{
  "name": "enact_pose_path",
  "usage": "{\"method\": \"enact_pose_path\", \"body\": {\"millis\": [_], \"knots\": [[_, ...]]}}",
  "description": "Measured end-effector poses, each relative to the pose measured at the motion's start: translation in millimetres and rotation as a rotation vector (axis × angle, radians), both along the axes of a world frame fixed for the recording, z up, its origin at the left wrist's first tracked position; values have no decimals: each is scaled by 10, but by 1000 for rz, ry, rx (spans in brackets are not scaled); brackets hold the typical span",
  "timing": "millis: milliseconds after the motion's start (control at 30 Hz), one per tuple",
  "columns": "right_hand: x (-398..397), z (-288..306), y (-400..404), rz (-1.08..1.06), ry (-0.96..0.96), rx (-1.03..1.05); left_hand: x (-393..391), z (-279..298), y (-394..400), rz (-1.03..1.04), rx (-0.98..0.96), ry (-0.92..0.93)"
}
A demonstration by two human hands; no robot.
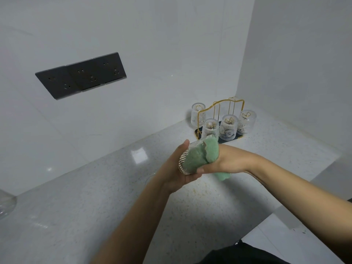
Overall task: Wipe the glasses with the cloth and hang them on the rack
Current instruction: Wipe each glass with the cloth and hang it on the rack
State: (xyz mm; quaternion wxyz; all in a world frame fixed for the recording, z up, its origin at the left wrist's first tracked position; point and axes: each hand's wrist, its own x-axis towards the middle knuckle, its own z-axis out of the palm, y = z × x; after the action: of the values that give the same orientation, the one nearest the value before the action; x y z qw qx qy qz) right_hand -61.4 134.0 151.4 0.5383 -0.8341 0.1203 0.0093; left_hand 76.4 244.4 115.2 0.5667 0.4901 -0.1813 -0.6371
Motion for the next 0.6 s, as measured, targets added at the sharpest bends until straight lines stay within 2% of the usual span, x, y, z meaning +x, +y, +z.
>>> {"method": "enact_pose_path", "body": {"millis": [33,100,233,300,400,433,500,600], "knots": [[1,-5,-21,-23,-7,13,14,-19,2,-21,13,-21],[2,12,-57,-131,-52,183,-30,-29,-1,-28,15,-158],[41,2,-78,-314,-113,623,-92,-223,-44,178,-142,-389],[31,-30,-54,-251,-106,622,-75,-212,-52,188,-169,-379],[11,-89,-11,-79,-9,278,-32,-22,-24,10,5,-181],[8,-122,-9,-41,13,200,-6,-8,-20,-50,49,-172],[0,-170,-25,-98,-15,259,-8,2,-3,-99,73,-233],[-15,-163,-71,-245,-104,588,-93,-95,37,6,-61,-366]]}}
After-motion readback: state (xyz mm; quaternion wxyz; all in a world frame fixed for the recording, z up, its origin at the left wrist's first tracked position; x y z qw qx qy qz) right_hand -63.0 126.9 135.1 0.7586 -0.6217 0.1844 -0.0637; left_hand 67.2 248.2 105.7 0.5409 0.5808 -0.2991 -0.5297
